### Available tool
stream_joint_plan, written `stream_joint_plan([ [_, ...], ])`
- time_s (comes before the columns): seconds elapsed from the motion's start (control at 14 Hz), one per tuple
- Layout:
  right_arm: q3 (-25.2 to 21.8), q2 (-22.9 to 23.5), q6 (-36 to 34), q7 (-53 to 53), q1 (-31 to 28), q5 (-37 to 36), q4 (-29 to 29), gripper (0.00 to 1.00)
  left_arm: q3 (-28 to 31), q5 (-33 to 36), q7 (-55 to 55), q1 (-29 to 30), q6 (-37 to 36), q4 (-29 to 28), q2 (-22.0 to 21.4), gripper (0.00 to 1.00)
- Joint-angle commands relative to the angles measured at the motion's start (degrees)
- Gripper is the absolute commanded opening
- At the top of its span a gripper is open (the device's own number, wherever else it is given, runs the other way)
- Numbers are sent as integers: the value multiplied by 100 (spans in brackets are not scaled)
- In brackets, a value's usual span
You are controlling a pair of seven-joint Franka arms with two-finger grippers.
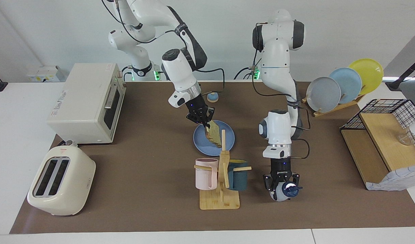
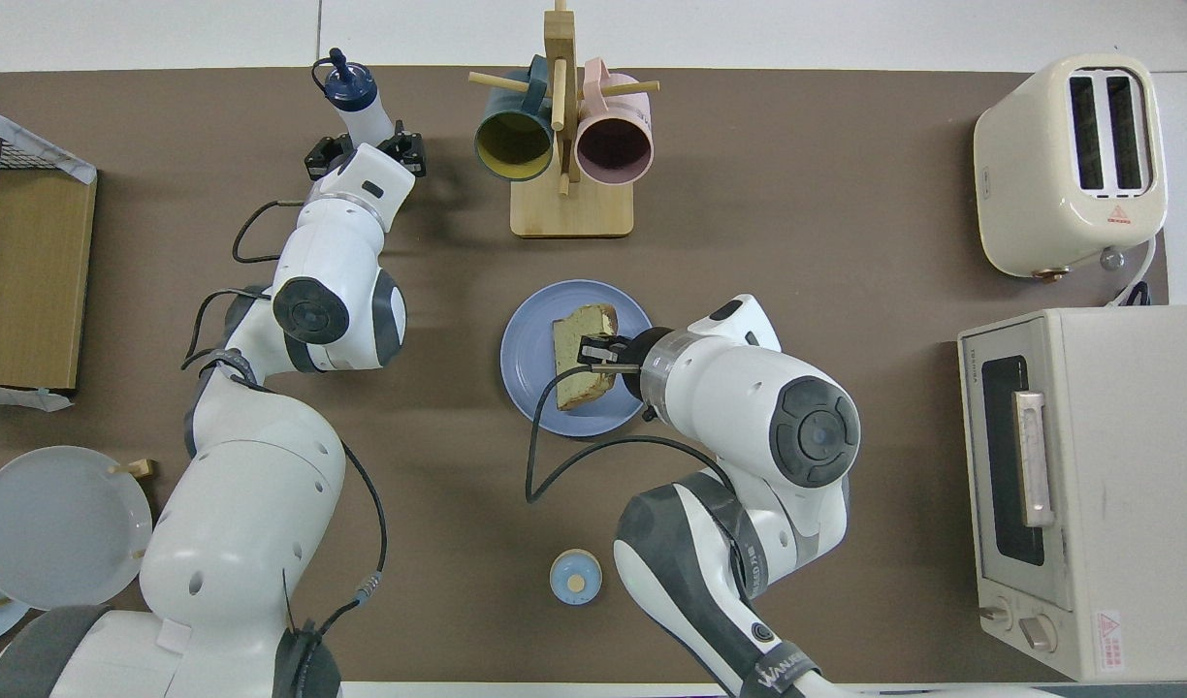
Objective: Put bread on plate and add seasoning
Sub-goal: 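Carry the bread slice with the right gripper onto the blue plate, then lift the bottle with the left gripper toward the plate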
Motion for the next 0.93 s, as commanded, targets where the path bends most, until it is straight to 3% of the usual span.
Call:
stream_joint_plan([
  [0.0, -18, -131, 60, -183, 5, 114, -124, 100, 39, -62, 124, -39, 76, -195, 9, 0],
  [0.21, -18, -140, -238, -175, -110, 114, -98, 100, 31, -80, 123, 49, -142, -212, -341, 0],
  [0.57, -27, -132, -554, -253, -188, 18, 340, 100, 39, -45, 272, 155, -1152, -396, -1149, 0],
  [0.85, -27, 246, -2477, -649, -575, 17, 1877, 100, 39, -53, 2044, 207, -2539, -853, -2484, 0],
])
